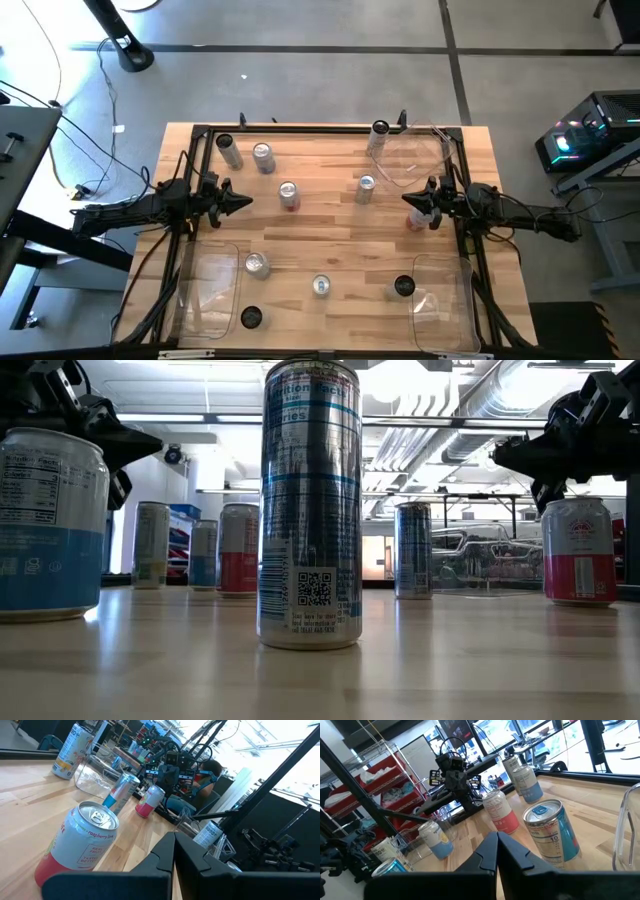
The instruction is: Sort soda cans
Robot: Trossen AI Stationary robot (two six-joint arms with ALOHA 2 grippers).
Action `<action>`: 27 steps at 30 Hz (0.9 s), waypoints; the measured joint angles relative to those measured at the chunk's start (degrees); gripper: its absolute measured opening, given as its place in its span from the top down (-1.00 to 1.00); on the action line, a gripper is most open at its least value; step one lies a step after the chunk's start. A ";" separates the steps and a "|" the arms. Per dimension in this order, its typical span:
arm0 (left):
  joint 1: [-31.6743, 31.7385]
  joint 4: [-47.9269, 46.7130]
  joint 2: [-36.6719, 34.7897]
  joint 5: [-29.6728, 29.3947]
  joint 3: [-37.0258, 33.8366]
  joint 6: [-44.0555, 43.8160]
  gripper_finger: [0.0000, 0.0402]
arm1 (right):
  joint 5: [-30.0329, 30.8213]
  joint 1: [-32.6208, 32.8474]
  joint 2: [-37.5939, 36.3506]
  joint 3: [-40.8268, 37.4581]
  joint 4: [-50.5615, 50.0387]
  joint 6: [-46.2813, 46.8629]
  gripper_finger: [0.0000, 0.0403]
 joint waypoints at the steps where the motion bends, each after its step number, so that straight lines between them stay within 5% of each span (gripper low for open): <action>1: 0.00 0.00 0.00 0.00 0.02 0.00 1.00 | -0.02 0.01 0.02 0.00 0.00 0.08 1.00; 27: -0.02 0.14 0.00 -1.42 0.00 0.35 1.00 | 0.00 0.01 0.02 0.00 0.00 0.16 1.00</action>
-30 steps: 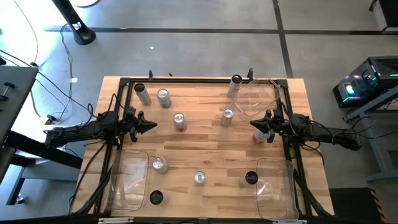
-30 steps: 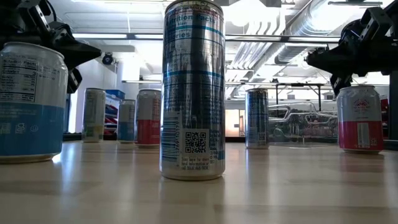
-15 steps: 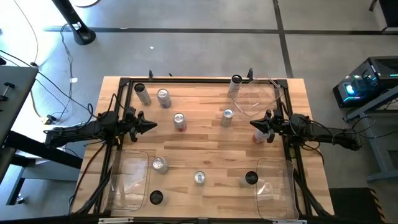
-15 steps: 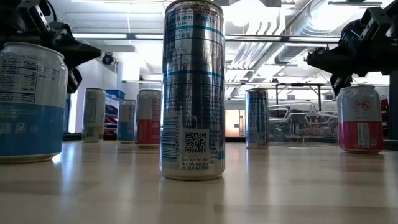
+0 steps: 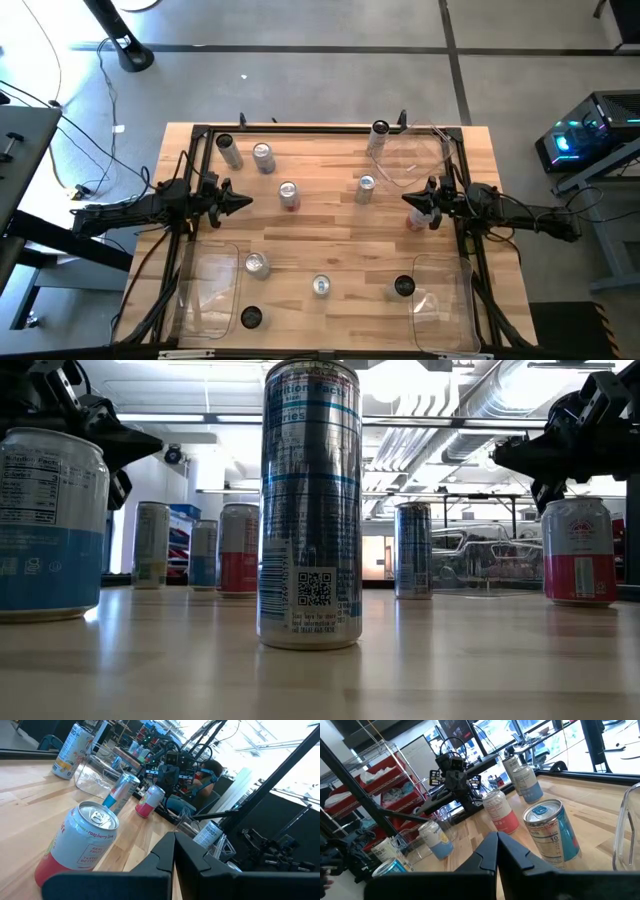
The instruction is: Sort soda cans
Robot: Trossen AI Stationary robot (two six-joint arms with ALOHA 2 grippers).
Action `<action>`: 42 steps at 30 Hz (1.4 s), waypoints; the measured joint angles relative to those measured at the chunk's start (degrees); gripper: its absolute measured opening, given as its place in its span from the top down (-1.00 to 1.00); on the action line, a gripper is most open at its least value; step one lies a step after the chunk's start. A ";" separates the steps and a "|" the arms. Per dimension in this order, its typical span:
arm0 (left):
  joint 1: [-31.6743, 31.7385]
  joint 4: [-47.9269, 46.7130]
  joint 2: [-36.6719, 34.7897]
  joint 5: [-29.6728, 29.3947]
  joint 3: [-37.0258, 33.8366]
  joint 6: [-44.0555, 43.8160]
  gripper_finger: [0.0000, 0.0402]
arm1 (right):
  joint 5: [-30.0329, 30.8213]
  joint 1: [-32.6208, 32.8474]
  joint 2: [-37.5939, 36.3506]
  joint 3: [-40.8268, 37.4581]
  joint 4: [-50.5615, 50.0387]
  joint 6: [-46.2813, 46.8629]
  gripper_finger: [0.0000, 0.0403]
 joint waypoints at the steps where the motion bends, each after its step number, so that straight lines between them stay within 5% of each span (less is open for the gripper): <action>1: 0.02 0.99 0.08 -3.11 0.00 -0.81 1.00 | 0.00 -0.02 -0.02 0.00 0.00 -0.04 1.00; 6: 0.09 16.38 0.37 -25.02 0.04 -17.71 1.00 | -0.01 0.00 -0.02 0.00 0.00 -0.03 1.00; 10: 0.09 22.42 0.42 -40.84 0.02 -16.58 1.00 | 0.00 -0.02 -0.01 0.00 0.00 -0.19 1.00; 14: 0.09 26.68 0.60 -50.71 0.02 -18.59 1.00 | 0.00 0.00 -0.02 0.00 0.00 -0.20 1.00; 16: 0.38 30.57 0.93 -48.22 0.05 -20.96 1.00 | 0.00 0.00 -0.02 0.00 0.00 -0.20 1.00; 20: 1.17 33.25 3.87 -29.30 4.00 -18.50 1.00 | 0.00 0.00 -0.01 0.00 0.00 -1.69 1.00; 26: 1.27 31.47 12.73 -17.06 14.87 -9.56 1.00 | 3.30 0.00 0.00 0.00 1.90 -3.04 1.00; 32: 1.27 21.86 23.60 -15.53 26.20 -1.80 1.00 | 21.59 0.00 -0.02 0.01 19.90 18.62 1.00; 34: 1.27 19.84 27.84 -17.55 29.46 1.12 0.99 | 25.86 -0.04 0.14 0.00 26.14 19.59 1.00; 38: 1.29 18.83 35.71 -20.69 36.29 7.70 0.95 | 18.23 0.00 2.75 0.71 42.42 13.67 1.00; 42: 1.27 12.17 39.31 -21.34 45.56 16.06 0.87 | 14.22 0.00 7.90 7.28 41.52 9.42 1.00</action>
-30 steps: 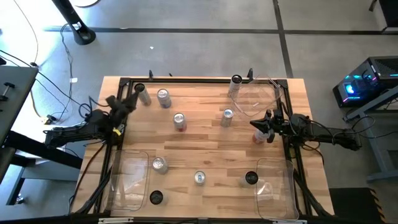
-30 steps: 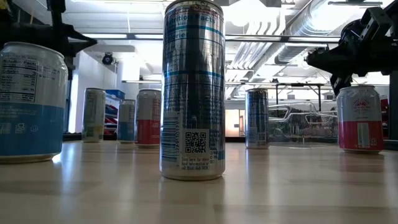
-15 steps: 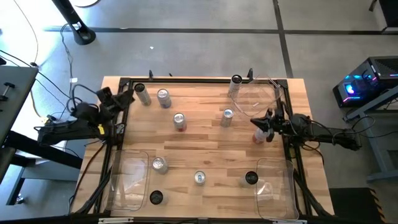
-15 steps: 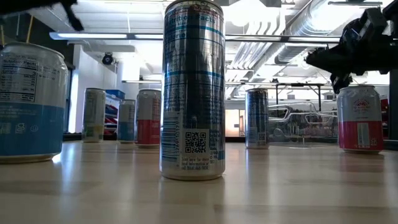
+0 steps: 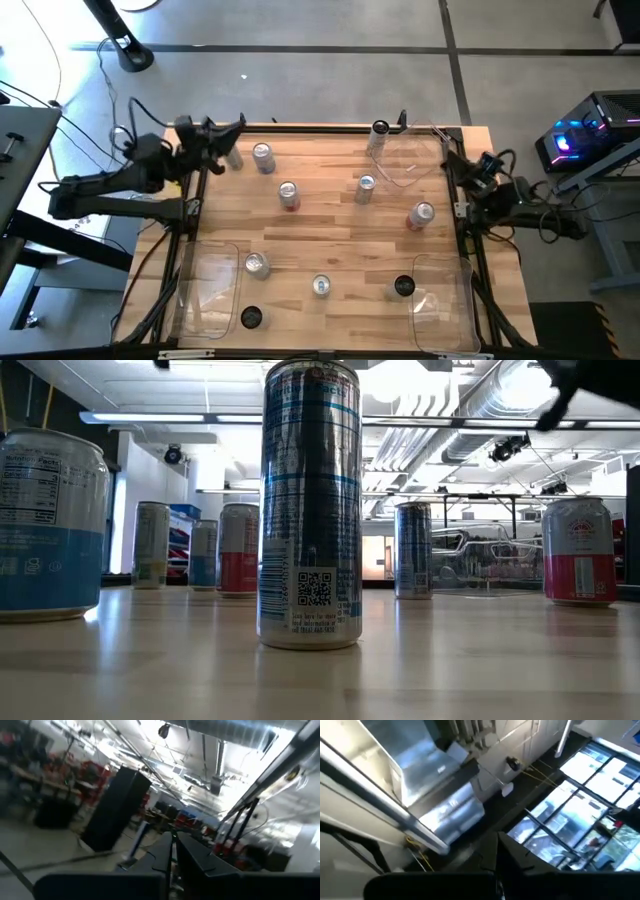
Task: Sort soda cans
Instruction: Move the left white-pink soda can to the center of the table
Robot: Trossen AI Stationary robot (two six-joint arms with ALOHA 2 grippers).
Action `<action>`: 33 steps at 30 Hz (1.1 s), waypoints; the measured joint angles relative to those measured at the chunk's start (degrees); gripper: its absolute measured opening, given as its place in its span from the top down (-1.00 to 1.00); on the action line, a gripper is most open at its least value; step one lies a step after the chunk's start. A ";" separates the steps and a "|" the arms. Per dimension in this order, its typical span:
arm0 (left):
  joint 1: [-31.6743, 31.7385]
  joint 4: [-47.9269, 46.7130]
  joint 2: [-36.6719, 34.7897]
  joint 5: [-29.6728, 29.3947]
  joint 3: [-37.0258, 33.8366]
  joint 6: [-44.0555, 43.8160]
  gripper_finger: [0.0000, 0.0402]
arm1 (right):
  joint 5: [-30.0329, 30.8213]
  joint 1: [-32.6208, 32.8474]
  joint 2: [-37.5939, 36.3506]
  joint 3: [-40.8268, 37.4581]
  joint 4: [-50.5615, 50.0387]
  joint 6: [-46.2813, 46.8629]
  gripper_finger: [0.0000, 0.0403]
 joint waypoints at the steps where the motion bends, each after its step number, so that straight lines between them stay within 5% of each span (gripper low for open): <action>1: 0.00 -3.66 0.53 -0.70 2.59 1.27 0.85 | 0.01 0.00 1.66 2.41 -2.51 -1.84 1.00; 7: -0.04 -30.92 5.29 -4.34 19.46 3.98 0.57 | 2.32 -0.01 13.11 18.33 -27.78 -12.04 0.88; 12: -0.04 -47.99 10.18 -1.42 27.64 2.59 0.20 | 3.54 -0.02 24.67 29.38 -41.20 -9.47 0.43; 21: -0.04 -67.95 14.82 5.48 28.51 -0.08 -0.37 | -1.70 0.02 46.57 45.80 -50.04 -8.85 -0.41; 33: -0.06 -77.00 14.62 14.00 28.13 7.04 -0.47 | -1.63 -0.11 63.86 67.02 -75.15 -9.33 -0.52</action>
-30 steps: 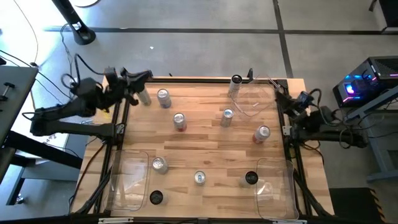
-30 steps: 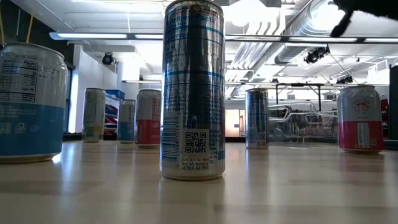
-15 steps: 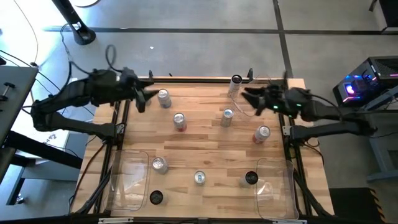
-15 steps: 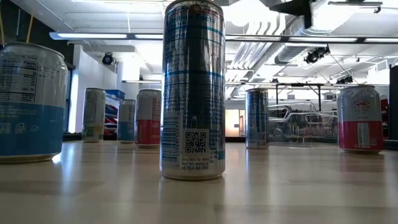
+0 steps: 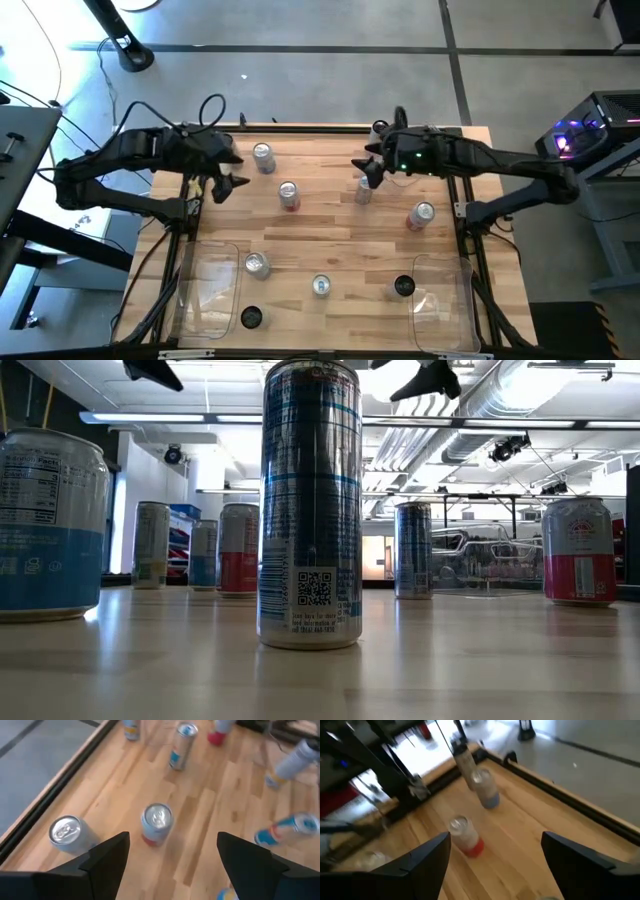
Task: Sort soda cans
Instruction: Move the left white-pink soda can to the center of the table
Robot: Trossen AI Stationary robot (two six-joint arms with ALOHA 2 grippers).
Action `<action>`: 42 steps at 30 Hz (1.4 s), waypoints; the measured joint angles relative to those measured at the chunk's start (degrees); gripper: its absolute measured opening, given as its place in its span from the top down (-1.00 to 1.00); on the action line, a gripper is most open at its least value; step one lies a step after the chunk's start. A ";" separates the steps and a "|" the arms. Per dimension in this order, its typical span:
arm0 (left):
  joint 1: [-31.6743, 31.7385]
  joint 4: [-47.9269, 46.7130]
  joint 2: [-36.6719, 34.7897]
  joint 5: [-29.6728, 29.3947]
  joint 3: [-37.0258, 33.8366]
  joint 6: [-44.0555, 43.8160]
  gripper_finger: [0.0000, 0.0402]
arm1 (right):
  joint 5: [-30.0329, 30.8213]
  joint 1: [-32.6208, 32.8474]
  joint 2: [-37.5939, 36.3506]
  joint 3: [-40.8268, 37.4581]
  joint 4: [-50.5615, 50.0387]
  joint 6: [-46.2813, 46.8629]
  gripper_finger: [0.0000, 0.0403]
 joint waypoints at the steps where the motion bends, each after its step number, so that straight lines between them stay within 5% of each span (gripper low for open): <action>1: -0.10 0.42 -0.69 1.23 -0.84 -0.05 -0.47 | 0.00 0.00 0.78 0.53 -1.36 0.00 -0.52; 8: -4.85 11.46 -8.80 10.15 -14.06 -12.36 -0.47 | -0.22 -0.17 2.62 0.77 -9.18 0.00 -0.52; 15: -10.21 7.03 -9.32 2.65 -21.15 -23.76 -0.47 | -1.59 -0.17 2.38 -2.97 -10.19 -1.72 -0.52; 23: -14.66 8.08 -4.18 5.18 -21.37 -23.94 -0.47 | -11.59 -1.03 2.40 -11.08 -1.45 -2.65 -0.52; 29: -21.12 17.85 0.29 10.36 -21.34 -29.87 -0.47 | -12.91 -1.03 2.40 -14.49 1.82 -3.46 -0.52; 35: -27.52 16.50 4.25 9.14 -21.32 -35.33 -0.47 | -13.33 -1.03 2.40 -16.12 4.53 -3.30 -0.52; 42: -32.80 26.05 0.78 5.64 -21.13 -42.17 -0.47 | -13.33 -1.03 2.38 -16.13 5.46 -3.48 -0.52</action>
